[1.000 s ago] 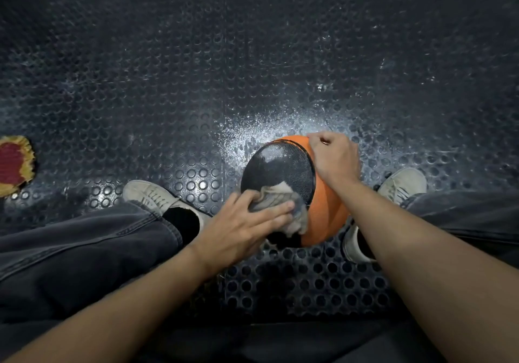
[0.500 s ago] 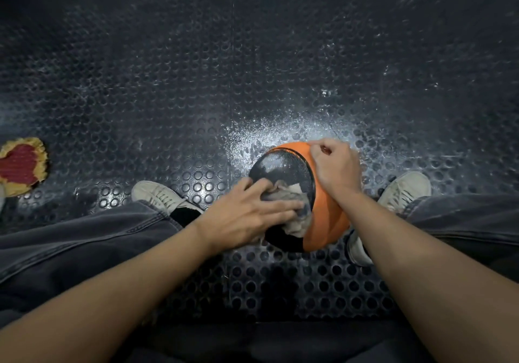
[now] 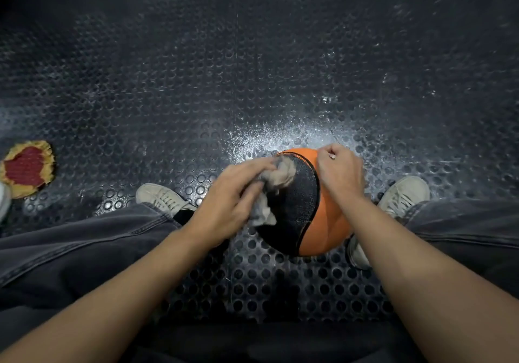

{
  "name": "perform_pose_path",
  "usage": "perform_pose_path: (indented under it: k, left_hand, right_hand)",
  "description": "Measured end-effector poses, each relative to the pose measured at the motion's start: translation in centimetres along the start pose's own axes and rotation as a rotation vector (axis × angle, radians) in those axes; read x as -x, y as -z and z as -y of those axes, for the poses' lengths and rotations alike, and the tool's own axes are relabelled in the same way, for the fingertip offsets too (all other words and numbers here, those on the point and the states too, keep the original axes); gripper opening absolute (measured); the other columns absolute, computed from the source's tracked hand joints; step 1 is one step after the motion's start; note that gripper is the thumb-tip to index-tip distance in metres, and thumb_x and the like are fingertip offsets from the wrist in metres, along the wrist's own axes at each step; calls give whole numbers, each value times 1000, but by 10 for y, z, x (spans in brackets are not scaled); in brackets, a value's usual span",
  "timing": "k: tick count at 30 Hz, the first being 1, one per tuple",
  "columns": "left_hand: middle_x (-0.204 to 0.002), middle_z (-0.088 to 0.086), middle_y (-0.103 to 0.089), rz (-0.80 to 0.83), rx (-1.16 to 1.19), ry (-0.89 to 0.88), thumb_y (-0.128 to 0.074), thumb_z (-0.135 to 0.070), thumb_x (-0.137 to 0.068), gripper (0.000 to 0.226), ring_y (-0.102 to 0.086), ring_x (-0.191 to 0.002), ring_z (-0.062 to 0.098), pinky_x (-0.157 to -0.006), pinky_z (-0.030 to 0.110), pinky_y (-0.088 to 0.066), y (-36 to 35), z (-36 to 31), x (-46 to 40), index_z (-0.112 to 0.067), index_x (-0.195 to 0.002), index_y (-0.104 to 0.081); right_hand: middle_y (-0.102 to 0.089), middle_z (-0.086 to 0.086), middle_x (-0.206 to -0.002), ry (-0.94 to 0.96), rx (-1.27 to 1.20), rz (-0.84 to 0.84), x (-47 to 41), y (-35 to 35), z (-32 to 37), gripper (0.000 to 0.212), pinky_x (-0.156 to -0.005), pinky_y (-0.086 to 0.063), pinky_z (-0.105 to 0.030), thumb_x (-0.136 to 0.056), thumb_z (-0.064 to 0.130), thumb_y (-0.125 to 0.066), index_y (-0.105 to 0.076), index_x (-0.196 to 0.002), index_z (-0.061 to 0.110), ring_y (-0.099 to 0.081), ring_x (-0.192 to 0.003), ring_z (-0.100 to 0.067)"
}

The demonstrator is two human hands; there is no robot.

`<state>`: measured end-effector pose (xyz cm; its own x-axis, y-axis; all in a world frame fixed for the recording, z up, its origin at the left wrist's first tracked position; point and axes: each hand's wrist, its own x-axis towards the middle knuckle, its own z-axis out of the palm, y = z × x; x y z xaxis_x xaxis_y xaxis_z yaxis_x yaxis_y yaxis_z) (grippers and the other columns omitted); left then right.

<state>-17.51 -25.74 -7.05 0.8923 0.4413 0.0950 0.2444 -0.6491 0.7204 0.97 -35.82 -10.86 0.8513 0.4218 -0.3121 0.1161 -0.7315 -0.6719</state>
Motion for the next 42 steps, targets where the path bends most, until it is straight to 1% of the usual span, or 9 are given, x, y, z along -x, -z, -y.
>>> perform_pose_path:
  k: [6, 11, 18, 20, 26, 30, 33, 39, 42]
  left_hand:
    - [-136, -13, -55, 192, -382, -57, -36, -53, -94, 46, -57, -98, 20, -81, 37, -45, -47, -7, -22, -29, -123, -62]
    - [-124, -18, -61, 112, -452, 118, -27, -46, -95, 42, -57, -97, 19, -81, 39, -42, -62, -8, -50, -31, -108, -64]
    - [-110, -14, -67, 25, -413, 119, -47, -31, -97, 23, -34, -78, 14, -66, 33, -40, -54, -20, -13, -26, -98, -69]
    - [-100, -9, -68, 75, -427, 214, -42, -35, -96, 26, -46, -82, 21, -74, 37, -44, -54, -17, -47, -25, -93, -66]
    - [-122, -16, -64, 22, -375, 22, -51, -30, -95, 24, -37, -79, 14, -68, 36, -45, -54, -27, 17, -27, -109, -71]
    - [-112, -13, -66, 4, -459, 163, -45, -30, -97, 25, -35, -81, 15, -76, 40, -45, -61, -19, -39, -27, -102, -69]
    - [-100, -10, -66, 62, -434, 203, -38, -35, -96, 30, -49, -85, 21, -82, 41, -43, -66, -14, -54, -25, -93, -66]
    - [-121, -15, -63, 138, -425, -161, -49, -35, -97, 26, -36, -83, 13, -69, 31, -39, -42, -12, 7, -26, -113, -68]
    - [-98, -13, -67, 114, -444, 79, -46, -37, -96, 23, -43, -80, 15, -74, 37, -45, -41, 3, -39, -27, -96, -66]
  right_hand:
    - [-65, -2, -130, 65, 94, 48, 12, -6, 5, 38, -98, -42, -37, -99, 22, -41, -69, -123, 31, -58, -112, -24]
    - [-68, -2, -124, 97, 65, -48, 28, -9, -3, 33, -101, -41, -40, -96, 17, -47, -74, -114, 24, -56, -115, -27]
    - [-66, 5, -128, 100, 48, -13, 28, -9, -2, 36, -105, -40, -40, -96, 19, -45, -73, -115, 31, -55, -117, -20]
    - [-64, 6, -128, 95, 59, -29, 35, -13, -2, 35, -108, -36, -42, -96, 20, -44, -72, -116, 30, -52, -120, -18]
    - [-66, 2, -120, 25, -2, -84, 26, -6, -6, 33, -104, -40, -43, -96, 20, -45, -73, -109, 30, -55, -108, -21]
    - [-62, 2, -122, 63, 68, -67, 38, -15, -3, 29, -106, -33, -41, -95, 21, -46, -70, -111, 26, -48, -119, -22]
    - [-57, -4, -117, 37, 166, -10, 19, -11, 1, 23, -102, -34, -45, -97, 24, -44, -66, -106, 22, -48, -116, -28]
    - [-58, 2, -125, 105, 114, 144, 11, -2, -13, 36, -86, -33, -26, -103, 21, -39, -70, -118, 28, -45, -98, -11]
    - [-64, 1, -127, 70, 122, 154, 9, -7, -10, 37, -80, -33, -26, -102, 23, -38, -70, -120, 29, -44, -93, -12]
